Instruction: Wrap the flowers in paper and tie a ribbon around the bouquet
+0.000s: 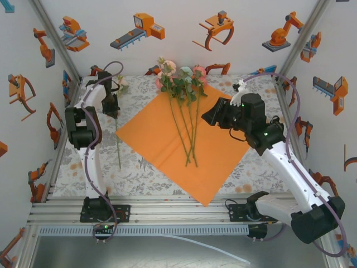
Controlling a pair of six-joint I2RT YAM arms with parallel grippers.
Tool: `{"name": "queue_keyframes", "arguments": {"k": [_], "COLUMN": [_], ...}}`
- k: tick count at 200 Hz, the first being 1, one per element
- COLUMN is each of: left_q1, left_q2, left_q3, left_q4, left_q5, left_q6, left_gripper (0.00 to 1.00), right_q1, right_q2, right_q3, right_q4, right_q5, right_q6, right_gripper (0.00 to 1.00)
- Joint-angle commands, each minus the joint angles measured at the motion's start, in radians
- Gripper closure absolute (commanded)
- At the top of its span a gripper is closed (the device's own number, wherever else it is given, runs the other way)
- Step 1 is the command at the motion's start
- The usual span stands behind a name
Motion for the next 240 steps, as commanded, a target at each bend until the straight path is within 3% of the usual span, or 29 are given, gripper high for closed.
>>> {"name": "queue_keyframes", "arguments": {"k": [1, 31, 52, 81, 115, 168, 193, 240], "left_q1": [0.005, 0.008, 0.008, -0.013, -0.119, -0.347, -0.445, -0.490], "left_q2": [-0.123, -0.203, -0.261, -0.337, -0.362, -0.138, 0.008, 0.204], "left_q3": [0.021, 0.039, 0.038, -0.041, -0.073, 0.180, 0.390, 0.545], "left_q4": [-0.003, -0.006, 0.015, 0.150, 0.322, 0.346, 0.259, 0.238], "left_q5": [-0.010, -0.038, 0.080, 0.258, 0.299, 0.361, 0.345, 0.306], "left_q6": [0.012, -0.024, -0.113, -0.354, -0.550, -0.626, -0.547, -0.524], "left_gripper": [1.00, 1.00, 1.00, 1.00, 1.00, 1.00, 1.00, 1.00], "right_q1": [0.006, 0.007, 0.006, 0.007, 0.006, 0.006, 0.007, 0.006], "right_q2": [0.003, 0.003, 0.006, 0.017, 0.023, 0.003, -0.010, -0.032], "right_q3": [0.023, 0.018, 0.014, 0.013, 0.009, -0.012, -0.017, -0.027], "right_q4": [0.008, 0.016, 0.021, 0.034, 0.047, 0.052, 0.046, 0.034], "right_q5": [-0.011, -0.009, -0.011, -0.015, -0.015, -0.007, 0.003, 0.015], "right_q6": [-0.017, -0.016, -0.015, -0.011, 0.001, 0.004, 0.000, -0.005], "right_gripper": [0.44, 0.44, 0.44, 0.44, 0.44, 0.44, 0.44, 0.44]}}
